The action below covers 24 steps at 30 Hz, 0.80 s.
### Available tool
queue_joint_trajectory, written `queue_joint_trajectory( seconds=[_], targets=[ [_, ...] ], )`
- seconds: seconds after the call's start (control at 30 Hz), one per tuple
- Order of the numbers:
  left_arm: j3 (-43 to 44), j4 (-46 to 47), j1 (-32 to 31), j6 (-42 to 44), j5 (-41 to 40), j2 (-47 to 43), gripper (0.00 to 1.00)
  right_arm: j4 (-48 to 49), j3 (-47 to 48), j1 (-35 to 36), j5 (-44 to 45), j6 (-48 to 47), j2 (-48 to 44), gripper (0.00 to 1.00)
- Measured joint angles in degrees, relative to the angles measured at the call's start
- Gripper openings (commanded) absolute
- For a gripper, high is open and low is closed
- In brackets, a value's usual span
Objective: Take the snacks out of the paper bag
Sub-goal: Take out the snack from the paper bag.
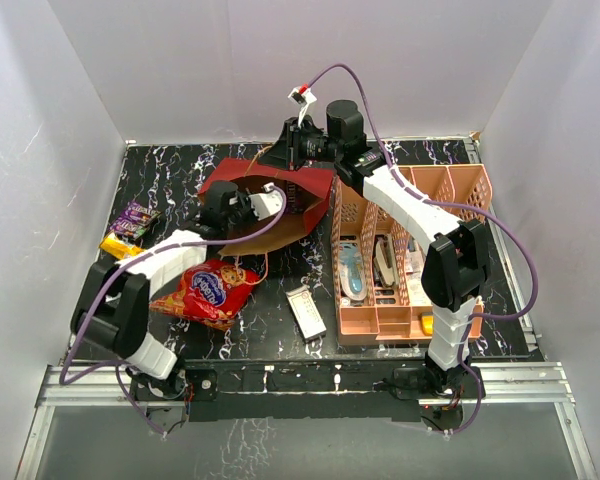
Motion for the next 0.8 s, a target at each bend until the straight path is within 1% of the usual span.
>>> queue_joint_trajectory(
  seconds=[0.13,0.3,0.5,0.6,0.7,0.8],
  targets=[
    [-0.3,-4.7,-1.2,-4.5,2.4,-6.1,0.0,0.1,0.0,0.0,0.0,0.0,0.0,0.08],
    [-0.6,-10.6,-1.9,-9.6,4.4,-10.4,0.0,0.2,0.0,-0.2,0.0,0.0,0.0,0.08],
    [-1.4,-20.2,-2.4,-15.1,12.1,-21.7,0.0,0.2,0.0,-0.8,0.0,0.0,0.0,0.08],
    [-1.4,-23.6,-2.6,-17.8,15.0,-27.6,0.0,0.3,-0.2,-0.8,0.0,0.1,0.0,0.08],
    [-1.2,-25.5,-2.6,-21.6,17.4,-34.2,0.0,0.7,-0.7,-0.8,0.0,0.2,-0.1,0.08],
    [1.1,-24.6,-2.6,-27.7,20.3,-40.4,0.0,0.7,-0.8,-0.8,0.0,0.3,-0.2,0.08]
  ],
)
